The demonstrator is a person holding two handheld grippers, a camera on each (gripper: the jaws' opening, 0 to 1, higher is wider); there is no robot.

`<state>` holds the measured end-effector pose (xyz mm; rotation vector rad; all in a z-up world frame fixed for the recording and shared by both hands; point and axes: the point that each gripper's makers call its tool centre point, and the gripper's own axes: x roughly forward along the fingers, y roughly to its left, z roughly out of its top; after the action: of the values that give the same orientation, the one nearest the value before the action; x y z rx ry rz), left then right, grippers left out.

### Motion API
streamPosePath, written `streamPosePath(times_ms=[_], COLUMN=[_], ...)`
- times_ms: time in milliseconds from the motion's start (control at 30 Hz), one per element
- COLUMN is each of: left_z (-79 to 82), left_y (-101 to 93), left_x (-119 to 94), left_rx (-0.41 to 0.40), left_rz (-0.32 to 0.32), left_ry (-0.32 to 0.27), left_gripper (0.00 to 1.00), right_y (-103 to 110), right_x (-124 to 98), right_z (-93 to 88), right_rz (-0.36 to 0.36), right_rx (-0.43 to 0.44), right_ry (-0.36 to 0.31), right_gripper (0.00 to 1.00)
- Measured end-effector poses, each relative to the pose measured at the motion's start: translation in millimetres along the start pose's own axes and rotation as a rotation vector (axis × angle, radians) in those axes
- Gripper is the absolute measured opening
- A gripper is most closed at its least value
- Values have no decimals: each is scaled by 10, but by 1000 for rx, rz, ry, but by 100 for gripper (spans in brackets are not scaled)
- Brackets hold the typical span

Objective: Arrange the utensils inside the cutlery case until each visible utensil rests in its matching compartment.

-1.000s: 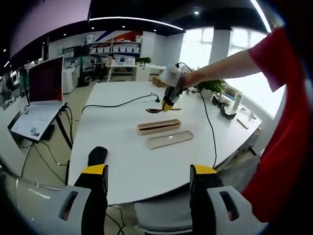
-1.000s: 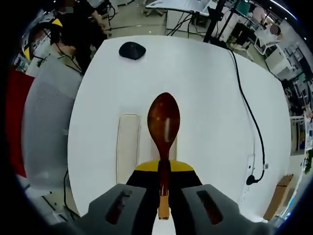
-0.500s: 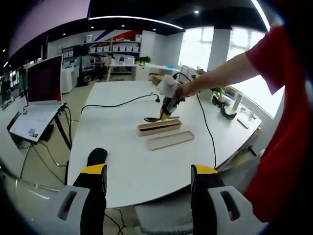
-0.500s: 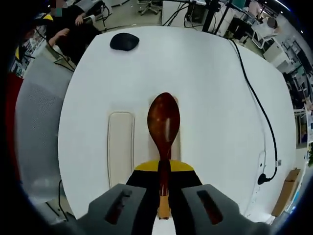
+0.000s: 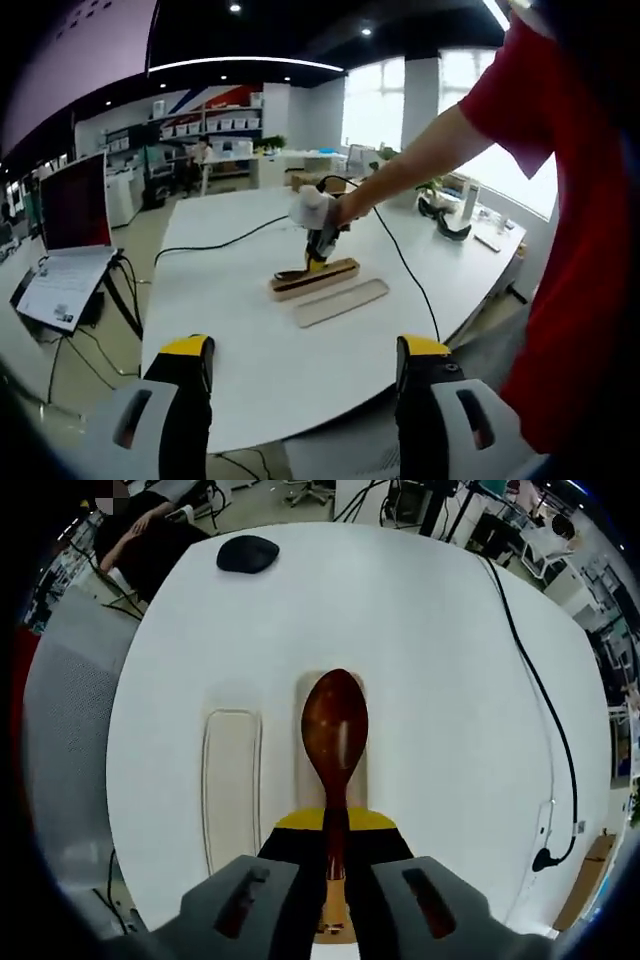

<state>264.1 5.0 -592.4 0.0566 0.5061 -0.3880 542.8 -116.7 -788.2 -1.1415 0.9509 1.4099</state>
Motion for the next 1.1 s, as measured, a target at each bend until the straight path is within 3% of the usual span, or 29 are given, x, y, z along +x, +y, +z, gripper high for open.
streamPosePath(times_ms=[200,667,900,1100], left_z=[-49,-92,-108,-54], left_y=[42,9,-33,-92], left_x=[19,67,76,111], left_rx=[-24,15,23,69], left_rz=[9,9,-4,-30], left_ry=[24,66,79,77], left_gripper=[76,76,77,77], right_y=[5,48,106,-25], right_x=[93,201,137,34], right_z=[-33,-108,-81,-130], right_rz=[14,42,71,29], right_rx=[-14,-5,9,16], right_ry=[13,18,-1,-21], right_gripper=[1,2,3,5])
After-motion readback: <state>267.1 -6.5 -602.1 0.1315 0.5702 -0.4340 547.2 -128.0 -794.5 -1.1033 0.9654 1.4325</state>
